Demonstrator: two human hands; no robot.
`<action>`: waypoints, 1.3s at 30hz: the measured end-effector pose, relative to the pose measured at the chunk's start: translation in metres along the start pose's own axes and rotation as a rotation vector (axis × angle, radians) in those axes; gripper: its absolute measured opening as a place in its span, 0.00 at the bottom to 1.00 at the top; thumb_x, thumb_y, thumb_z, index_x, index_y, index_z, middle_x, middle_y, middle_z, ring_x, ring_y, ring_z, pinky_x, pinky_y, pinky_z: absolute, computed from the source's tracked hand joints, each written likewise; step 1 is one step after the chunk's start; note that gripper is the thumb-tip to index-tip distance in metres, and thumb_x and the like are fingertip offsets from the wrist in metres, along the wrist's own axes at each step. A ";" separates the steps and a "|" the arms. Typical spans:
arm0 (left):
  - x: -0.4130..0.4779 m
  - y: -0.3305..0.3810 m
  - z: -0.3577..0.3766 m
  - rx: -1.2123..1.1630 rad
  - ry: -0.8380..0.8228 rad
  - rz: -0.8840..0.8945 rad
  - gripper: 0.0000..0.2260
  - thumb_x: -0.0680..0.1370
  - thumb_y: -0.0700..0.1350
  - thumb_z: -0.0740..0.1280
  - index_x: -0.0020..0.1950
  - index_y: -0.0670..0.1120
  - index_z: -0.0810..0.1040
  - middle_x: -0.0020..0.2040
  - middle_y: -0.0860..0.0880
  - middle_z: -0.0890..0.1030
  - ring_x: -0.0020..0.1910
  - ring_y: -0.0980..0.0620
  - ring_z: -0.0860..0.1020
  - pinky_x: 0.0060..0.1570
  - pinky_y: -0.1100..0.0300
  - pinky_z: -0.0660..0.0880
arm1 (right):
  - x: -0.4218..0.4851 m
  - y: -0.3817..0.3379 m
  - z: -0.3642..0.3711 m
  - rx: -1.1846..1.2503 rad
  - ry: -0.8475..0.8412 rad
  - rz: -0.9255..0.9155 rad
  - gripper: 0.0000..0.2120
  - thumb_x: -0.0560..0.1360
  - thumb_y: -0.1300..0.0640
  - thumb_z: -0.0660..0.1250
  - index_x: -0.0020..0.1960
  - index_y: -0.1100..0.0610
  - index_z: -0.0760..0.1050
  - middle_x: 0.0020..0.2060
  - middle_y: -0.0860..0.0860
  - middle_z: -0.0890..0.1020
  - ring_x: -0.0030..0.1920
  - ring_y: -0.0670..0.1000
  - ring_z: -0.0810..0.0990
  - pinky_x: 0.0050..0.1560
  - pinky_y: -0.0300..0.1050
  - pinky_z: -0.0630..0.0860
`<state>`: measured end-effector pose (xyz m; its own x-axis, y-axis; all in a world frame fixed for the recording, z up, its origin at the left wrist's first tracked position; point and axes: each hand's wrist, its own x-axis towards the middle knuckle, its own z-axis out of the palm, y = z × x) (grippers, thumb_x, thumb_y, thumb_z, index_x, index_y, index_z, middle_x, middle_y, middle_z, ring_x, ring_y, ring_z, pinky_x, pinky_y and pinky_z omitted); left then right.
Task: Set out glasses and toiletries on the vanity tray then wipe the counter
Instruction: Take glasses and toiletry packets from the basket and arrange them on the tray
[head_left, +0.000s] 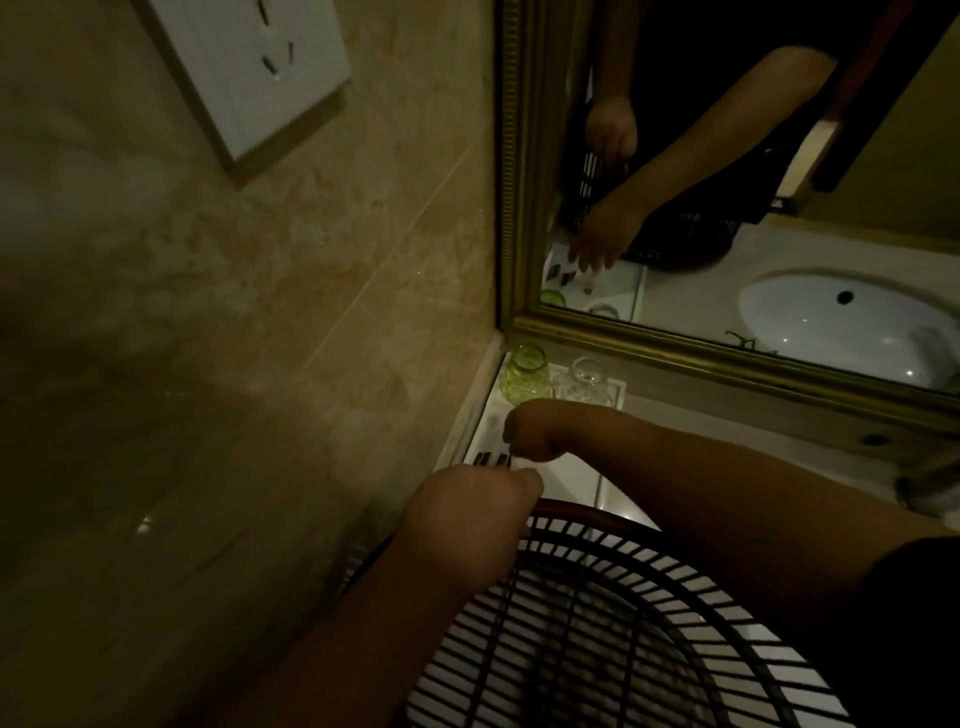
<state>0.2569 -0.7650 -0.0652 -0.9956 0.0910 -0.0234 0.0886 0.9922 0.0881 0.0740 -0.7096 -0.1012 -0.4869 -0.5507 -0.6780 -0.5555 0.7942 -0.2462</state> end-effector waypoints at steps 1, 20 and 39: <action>-0.001 0.001 0.001 -0.010 0.023 0.005 0.10 0.76 0.50 0.70 0.55 0.51 0.74 0.47 0.50 0.82 0.42 0.49 0.81 0.41 0.53 0.80 | -0.011 0.002 -0.005 -0.020 0.103 -0.045 0.15 0.79 0.56 0.66 0.63 0.58 0.81 0.60 0.57 0.82 0.60 0.58 0.81 0.52 0.48 0.76; -0.005 0.008 -0.002 0.069 0.091 -0.034 0.13 0.73 0.53 0.75 0.46 0.49 0.74 0.40 0.48 0.80 0.39 0.45 0.79 0.32 0.57 0.64 | -0.183 -0.021 0.208 -0.228 -0.317 -0.273 0.21 0.79 0.52 0.69 0.69 0.60 0.75 0.61 0.60 0.80 0.60 0.62 0.80 0.55 0.55 0.77; -0.002 0.006 0.004 0.078 0.133 -0.024 0.15 0.71 0.56 0.76 0.44 0.52 0.72 0.38 0.50 0.79 0.37 0.46 0.79 0.31 0.57 0.64 | -0.148 0.003 0.233 -0.218 -0.269 -0.188 0.18 0.80 0.55 0.68 0.68 0.59 0.76 0.61 0.61 0.81 0.61 0.63 0.79 0.61 0.58 0.78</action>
<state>0.2595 -0.7588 -0.0681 -0.9924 0.0597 0.1075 0.0612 0.9981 0.0111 0.3019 -0.5657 -0.1629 -0.1846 -0.5714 -0.7996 -0.7623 0.5968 -0.2504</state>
